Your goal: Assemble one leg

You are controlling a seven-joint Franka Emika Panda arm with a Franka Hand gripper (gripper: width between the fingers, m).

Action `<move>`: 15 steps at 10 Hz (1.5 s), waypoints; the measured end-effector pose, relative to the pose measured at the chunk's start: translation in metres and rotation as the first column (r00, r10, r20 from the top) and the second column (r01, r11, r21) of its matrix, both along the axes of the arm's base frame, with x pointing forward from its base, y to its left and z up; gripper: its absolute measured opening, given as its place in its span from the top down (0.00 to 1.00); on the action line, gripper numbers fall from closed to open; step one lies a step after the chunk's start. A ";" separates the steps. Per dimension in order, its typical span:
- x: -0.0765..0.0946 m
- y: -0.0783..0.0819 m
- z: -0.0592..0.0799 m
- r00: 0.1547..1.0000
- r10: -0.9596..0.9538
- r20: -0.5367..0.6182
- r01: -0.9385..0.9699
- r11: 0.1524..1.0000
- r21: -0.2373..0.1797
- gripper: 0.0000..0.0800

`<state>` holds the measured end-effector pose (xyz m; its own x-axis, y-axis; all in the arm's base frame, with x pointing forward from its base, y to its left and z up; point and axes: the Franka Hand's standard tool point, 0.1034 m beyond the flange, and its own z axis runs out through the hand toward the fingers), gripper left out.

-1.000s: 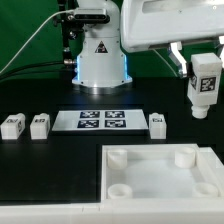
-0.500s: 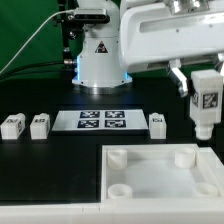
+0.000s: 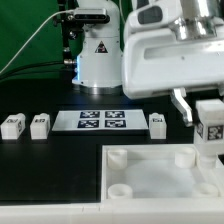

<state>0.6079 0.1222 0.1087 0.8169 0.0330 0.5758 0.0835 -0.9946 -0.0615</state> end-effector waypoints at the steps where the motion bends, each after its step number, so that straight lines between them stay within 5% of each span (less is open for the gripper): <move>1: -0.002 0.000 -0.012 1.000 0.000 -0.006 0.000 1.000 -0.003 0.64; 7: 0.022 -0.019 -0.013 1.000 -0.015 -0.002 0.015 1.000 -0.013 0.64; 15: 0.010 -0.003 -0.022 1.000 0.010 0.004 -0.010 1.000 -0.012 0.64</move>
Offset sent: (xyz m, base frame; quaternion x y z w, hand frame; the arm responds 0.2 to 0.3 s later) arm 0.0267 -0.0140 0.0082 0.0034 0.0048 -0.0136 0.9999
